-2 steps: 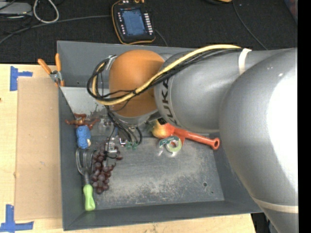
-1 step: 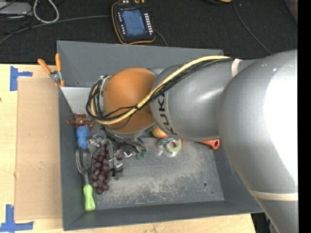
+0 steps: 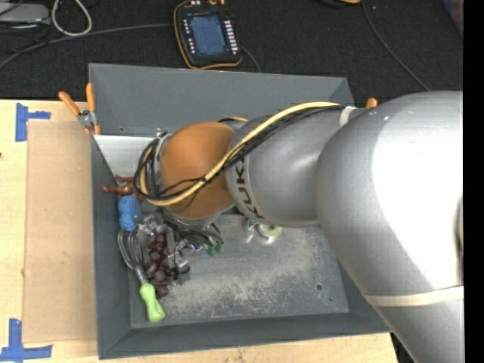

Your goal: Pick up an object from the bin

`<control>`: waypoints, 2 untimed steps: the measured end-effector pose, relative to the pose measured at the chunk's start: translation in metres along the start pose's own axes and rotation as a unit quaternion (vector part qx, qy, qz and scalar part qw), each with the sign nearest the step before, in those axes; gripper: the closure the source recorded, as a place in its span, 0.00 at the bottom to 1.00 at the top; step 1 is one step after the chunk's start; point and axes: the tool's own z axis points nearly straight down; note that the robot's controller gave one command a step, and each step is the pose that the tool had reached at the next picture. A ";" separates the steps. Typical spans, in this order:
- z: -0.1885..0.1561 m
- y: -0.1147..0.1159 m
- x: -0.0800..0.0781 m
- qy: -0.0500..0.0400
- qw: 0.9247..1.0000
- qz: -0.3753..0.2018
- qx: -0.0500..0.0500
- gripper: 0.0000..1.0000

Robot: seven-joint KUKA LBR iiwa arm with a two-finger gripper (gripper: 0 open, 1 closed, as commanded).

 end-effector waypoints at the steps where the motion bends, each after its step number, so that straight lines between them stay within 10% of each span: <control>1: 0.000 -0.004 0.002 -0.001 0.999 -0.035 -0.001 1.00; 2: 0.000 -0.005 0.002 -0.001 0.999 -0.036 -0.001 1.00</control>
Offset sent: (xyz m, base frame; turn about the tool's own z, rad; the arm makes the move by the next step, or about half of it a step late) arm 0.0000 0.0000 0.0000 0.0000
